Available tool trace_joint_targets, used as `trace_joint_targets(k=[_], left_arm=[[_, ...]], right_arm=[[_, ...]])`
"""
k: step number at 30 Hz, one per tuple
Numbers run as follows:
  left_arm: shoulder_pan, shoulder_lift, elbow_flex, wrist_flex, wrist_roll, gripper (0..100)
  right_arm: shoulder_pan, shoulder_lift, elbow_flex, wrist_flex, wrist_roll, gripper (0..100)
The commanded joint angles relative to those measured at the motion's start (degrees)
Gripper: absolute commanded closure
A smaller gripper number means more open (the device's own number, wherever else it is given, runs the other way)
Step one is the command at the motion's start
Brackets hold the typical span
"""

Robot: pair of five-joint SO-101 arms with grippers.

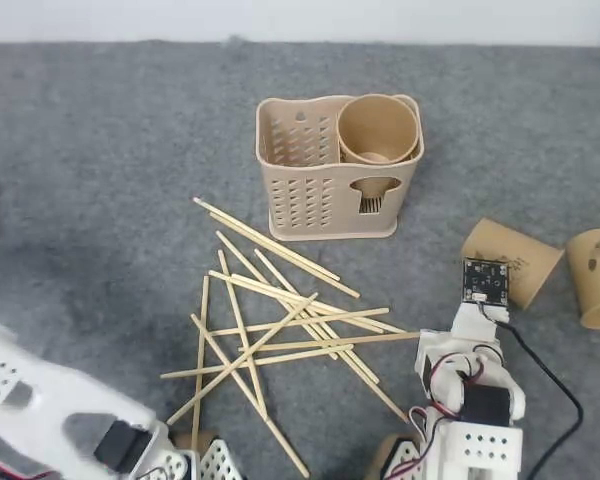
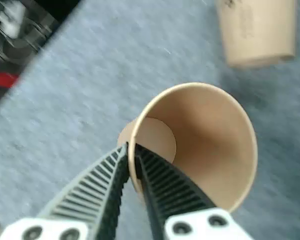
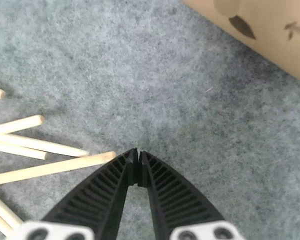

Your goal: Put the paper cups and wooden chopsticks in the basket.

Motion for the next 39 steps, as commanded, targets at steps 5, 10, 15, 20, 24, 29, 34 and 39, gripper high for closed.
trace_joint_targets(k=[5, 10, 15, 20, 24, 29, 34, 39], left_arm=[[10.6, -21.6, 29.0, 2.0, 8.8, 99], [19.2, -30.7, 41.1, 1.3, 11.6, 99], [27.3, -38.4, 44.6, 1.5, 16.7, 99], [36.1, -45.6, 44.6, 1.7, 19.9, 99], [44.0, -50.1, 44.4, 1.7, 25.1, 99], [53.5, -54.2, 44.2, 1.0, 34.2, 99], [62.1, -55.6, 38.8, -2.0, 42.2, 99], [72.4, -55.4, 28.0, -2.4, 47.9, 99]], right_arm=[[0.8, -0.3, 0.4, 0.2, -0.4, 99.1], [0.8, -0.3, 0.4, 0.2, -0.4, 99.1], [0.8, -0.3, 0.4, 0.2, -0.4, 99.1], [0.8, -0.3, 0.4, 0.2, -0.4, 99.1], [0.7, -0.3, 0.4, 0.2, -0.4, 99.1], [0.7, -0.3, 0.4, 0.2, -0.4, 99.1], [0.6, -0.3, 0.4, 0.2, -0.4, 99.1], [0.4, -0.3, 0.4, 0.2, -0.4, 99.1]])
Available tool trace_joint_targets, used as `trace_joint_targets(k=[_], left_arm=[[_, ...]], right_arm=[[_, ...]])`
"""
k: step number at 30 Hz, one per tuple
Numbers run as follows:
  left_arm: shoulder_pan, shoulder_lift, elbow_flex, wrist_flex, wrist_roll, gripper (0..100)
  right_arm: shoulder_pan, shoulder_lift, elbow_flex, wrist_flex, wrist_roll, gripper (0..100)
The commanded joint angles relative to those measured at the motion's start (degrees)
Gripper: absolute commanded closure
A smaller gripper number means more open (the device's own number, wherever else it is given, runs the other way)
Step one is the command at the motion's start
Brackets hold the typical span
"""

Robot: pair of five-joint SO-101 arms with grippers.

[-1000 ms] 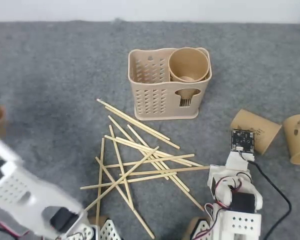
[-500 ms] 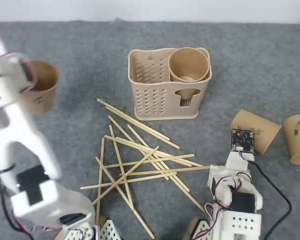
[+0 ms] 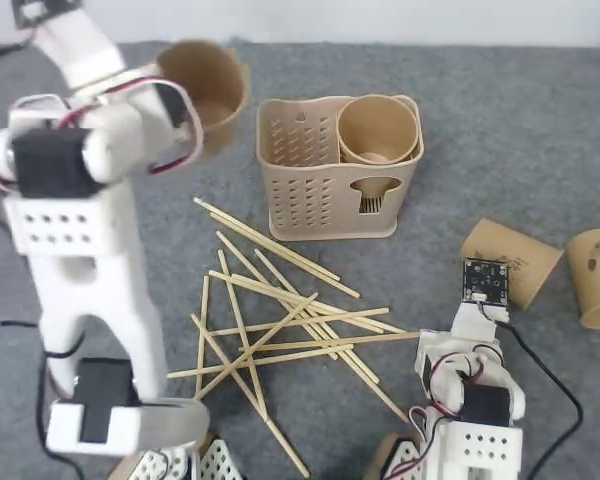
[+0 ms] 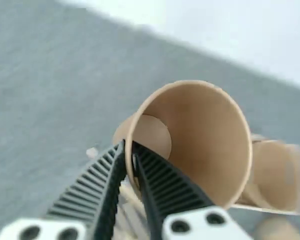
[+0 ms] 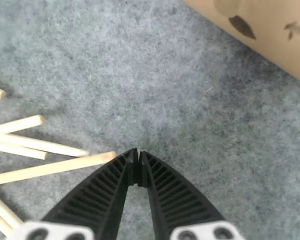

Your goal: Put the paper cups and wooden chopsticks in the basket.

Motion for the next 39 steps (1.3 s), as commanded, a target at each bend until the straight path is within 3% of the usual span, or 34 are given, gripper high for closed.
trace_joint_targets(k=[1, 7, 12, 25, 39], left_arm=[[10.5, -2.9, -9.9, -1.9, 5.0, 99], [23.5, -2.8, -9.1, -8.4, 7.0, 99], [27.9, -2.8, -2.2, -16.4, 7.0, 99], [23.8, -2.8, 18.3, -30.7, 7.0, 99], [23.7, -2.8, 28.9, -34.0, 6.7, 98]], right_arm=[[0.4, -0.3, 0.4, 0.2, -0.4, 99.1], [0.6, -0.3, 0.4, 0.2, -0.4, 99.1], [0.6, -0.3, 0.4, 0.2, -0.4, 99.1], [0.3, -0.3, 0.4, 0.2, -0.4, 99.1], [0.3, -0.3, 0.4, 0.2, -0.4, 99.0]])
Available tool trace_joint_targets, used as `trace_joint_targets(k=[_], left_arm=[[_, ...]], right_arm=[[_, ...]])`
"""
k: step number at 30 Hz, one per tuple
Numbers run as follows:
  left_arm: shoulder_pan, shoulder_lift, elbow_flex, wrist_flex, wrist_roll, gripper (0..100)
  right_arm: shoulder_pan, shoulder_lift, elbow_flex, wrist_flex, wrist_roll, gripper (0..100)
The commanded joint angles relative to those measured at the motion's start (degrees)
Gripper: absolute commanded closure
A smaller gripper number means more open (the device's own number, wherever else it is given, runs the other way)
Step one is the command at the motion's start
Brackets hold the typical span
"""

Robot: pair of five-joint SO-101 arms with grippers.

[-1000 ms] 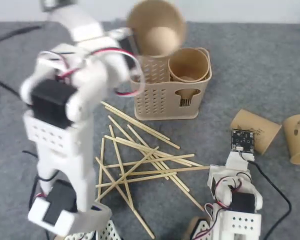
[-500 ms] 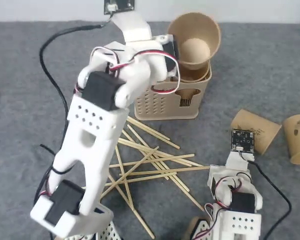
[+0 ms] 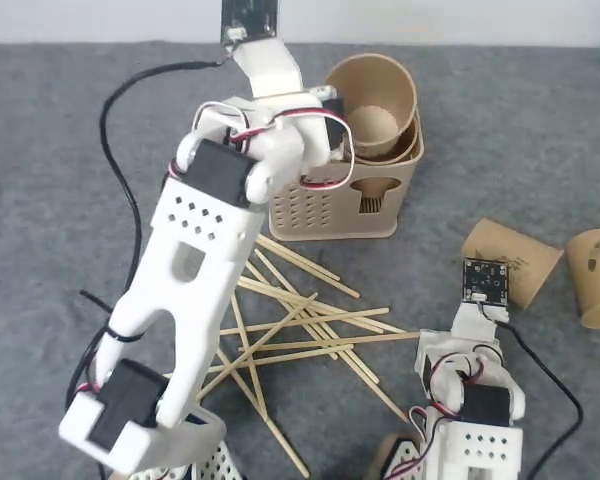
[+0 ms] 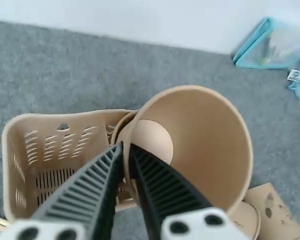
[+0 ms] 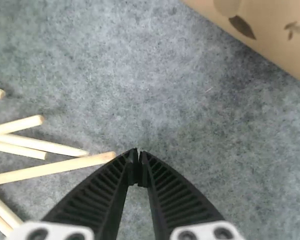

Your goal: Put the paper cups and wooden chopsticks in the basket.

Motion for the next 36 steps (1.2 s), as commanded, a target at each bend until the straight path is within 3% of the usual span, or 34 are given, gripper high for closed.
trace_joint_targets(k=[1, 7, 11, 15, 21, 24, 29, 36], left_arm=[[-0.4, -2.0, 3.4, -4.1, 0.1, 97], [-0.4, -2.6, 3.9, -3.7, 0.3, 77], [-3.3, -2.7, -0.3, 1.4, 0.3, 74], [-13.4, -2.7, -6.5, 6.2, 0.2, 74], [-35.3, -2.3, -9.4, 5.9, -3.3, 74], [-45.5, -2.0, -7.7, 2.2, -7.7, 74], [-58.6, -2.0, 2.2, -13.4, -14.9, 74], [-65.8, 8.0, 13.6, -37.9, -21.4, 74]], right_arm=[[0.3, -0.3, 0.4, 0.2, -0.4, 99.0], [0.3, -0.3, 0.4, 0.2, -0.4, 99.0], [0.3, -0.3, 0.4, 0.2, -0.4, 99.1], [0.3, -0.3, 0.4, 0.2, -0.4, 99.1], [0.3, -0.3, 0.4, 0.2, -0.4, 99.0], [0.3, -0.3, 0.4, 0.2, -0.4, 99.1], [0.5, -0.3, 0.4, 0.2, -0.4, 99.1], [0.7, -0.3, 0.4, 0.2, -0.4, 99.1]])
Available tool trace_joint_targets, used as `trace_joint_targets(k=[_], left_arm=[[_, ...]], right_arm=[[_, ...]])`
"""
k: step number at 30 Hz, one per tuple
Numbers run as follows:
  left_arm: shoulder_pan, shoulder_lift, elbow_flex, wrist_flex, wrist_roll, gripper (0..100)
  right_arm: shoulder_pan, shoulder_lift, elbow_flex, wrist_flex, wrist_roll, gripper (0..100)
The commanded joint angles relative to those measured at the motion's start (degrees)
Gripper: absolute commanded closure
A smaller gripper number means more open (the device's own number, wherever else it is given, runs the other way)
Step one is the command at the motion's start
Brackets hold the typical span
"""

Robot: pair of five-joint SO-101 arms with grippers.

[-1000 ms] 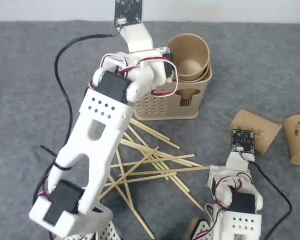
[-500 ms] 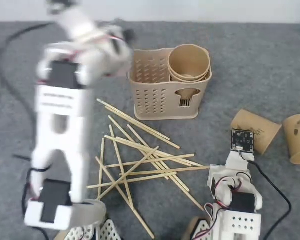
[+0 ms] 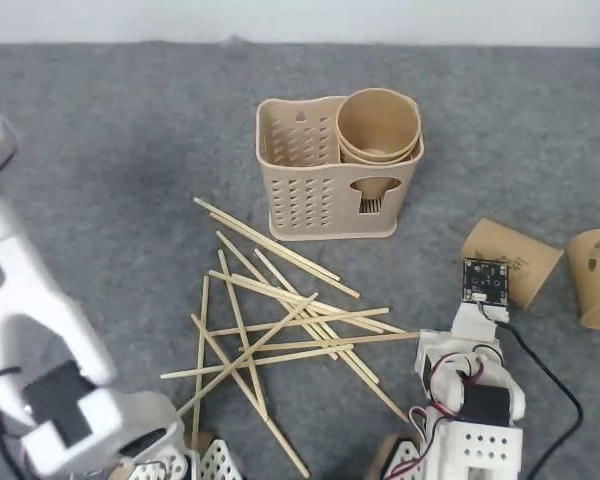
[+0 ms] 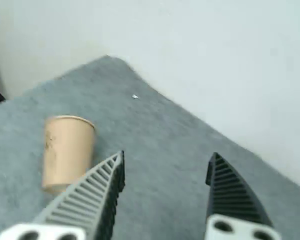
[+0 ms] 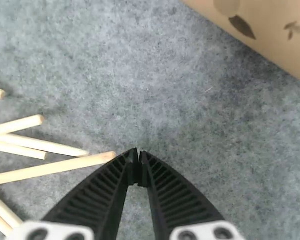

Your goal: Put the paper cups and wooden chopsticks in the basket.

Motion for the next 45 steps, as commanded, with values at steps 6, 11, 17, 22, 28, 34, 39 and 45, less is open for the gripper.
trace_joint_targets(k=[6, 11, 17, 22, 28, 34, 39, 45], left_arm=[[-6.9, 25.4, -5.8, -23.3, -4.6, 74], [-9.1, 41.8, -20.4, -22.9, -4.6, 74], [-9.8, 53.0, -38.4, -7.7, -4.2, 74], [-9.7, 58.8, -50.9, 5.3, -4.1, 74], [-9.8, 65.3, -60.3, 13.2, -4.3, 74], [-9.7, 69.8, -67.6, 24.0, -4.5, 74], [-9.7, 74.5, -71.2, 28.3, -4.5, 74], [-9.1, 80.1, -71.5, 31.5, -4.5, 74]], right_arm=[[0.7, -0.3, 0.4, 0.2, -0.4, 99.1], [0.7, -0.3, 0.4, 0.2, -0.4, 99.1], [0.7, -0.3, 0.4, 0.2, -0.4, 99.1], [0.6, -0.3, 0.4, 0.2, -0.4, 99.1], [0.7, -0.3, 0.4, 0.2, -0.4, 99.1], [0.7, -0.3, 0.4, 0.2, -0.4, 99.1], [0.7, -0.3, 0.4, 0.2, -0.4, 99.1], [0.7, -0.3, 0.4, 0.2, -0.4, 99.1]])
